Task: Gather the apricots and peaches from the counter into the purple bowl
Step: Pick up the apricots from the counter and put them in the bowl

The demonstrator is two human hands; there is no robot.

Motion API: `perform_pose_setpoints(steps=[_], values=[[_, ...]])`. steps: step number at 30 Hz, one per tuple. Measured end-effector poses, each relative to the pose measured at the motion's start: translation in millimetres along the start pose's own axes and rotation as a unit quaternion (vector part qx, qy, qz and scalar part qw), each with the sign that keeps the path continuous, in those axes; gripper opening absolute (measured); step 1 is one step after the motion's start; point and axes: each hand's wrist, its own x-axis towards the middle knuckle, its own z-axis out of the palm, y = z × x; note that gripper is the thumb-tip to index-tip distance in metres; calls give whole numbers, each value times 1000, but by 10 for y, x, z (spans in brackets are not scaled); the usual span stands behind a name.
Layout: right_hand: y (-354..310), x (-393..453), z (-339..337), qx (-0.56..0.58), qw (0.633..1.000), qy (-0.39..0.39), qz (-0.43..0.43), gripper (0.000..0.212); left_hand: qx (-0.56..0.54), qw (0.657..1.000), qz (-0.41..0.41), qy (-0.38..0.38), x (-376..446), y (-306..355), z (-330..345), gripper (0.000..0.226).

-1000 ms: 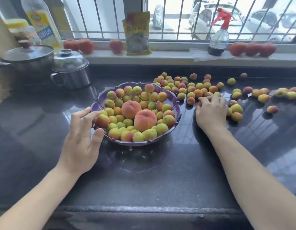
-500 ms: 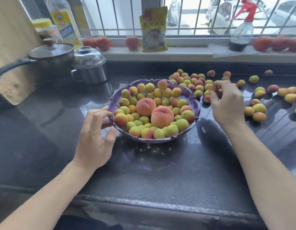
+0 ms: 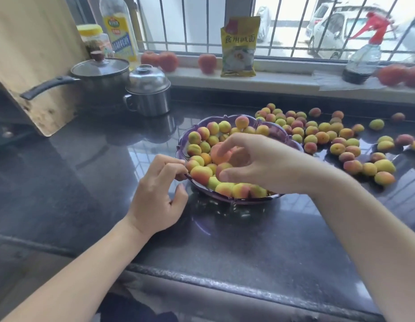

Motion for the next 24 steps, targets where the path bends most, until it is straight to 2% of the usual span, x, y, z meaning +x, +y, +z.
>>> perform_pose_setpoints(steps=[3,6,10,18,21,24], values=[[-44,75,202,-16,999,29,-6,23,-14,1000,-4,2,7,13,1,17],[-5,87,323,-38,999,34,-12,24,-18,1000,-8,2,10,24,-9,17],[65,41,287,-1,1000,24,-13,15,-16,1000,-14,5,26,32,-10,16],[67,88,295,-62,998,14,-25,22,-21,1000,-8,-1,38,50,0,17],[101,27,91,-15,994,100,-40,15,-15,1000,-11,-7,32,42,4,19],[448,3,-291,45,955,294,-3,10,-11,1000,-18,-11,37,26,15,22]])
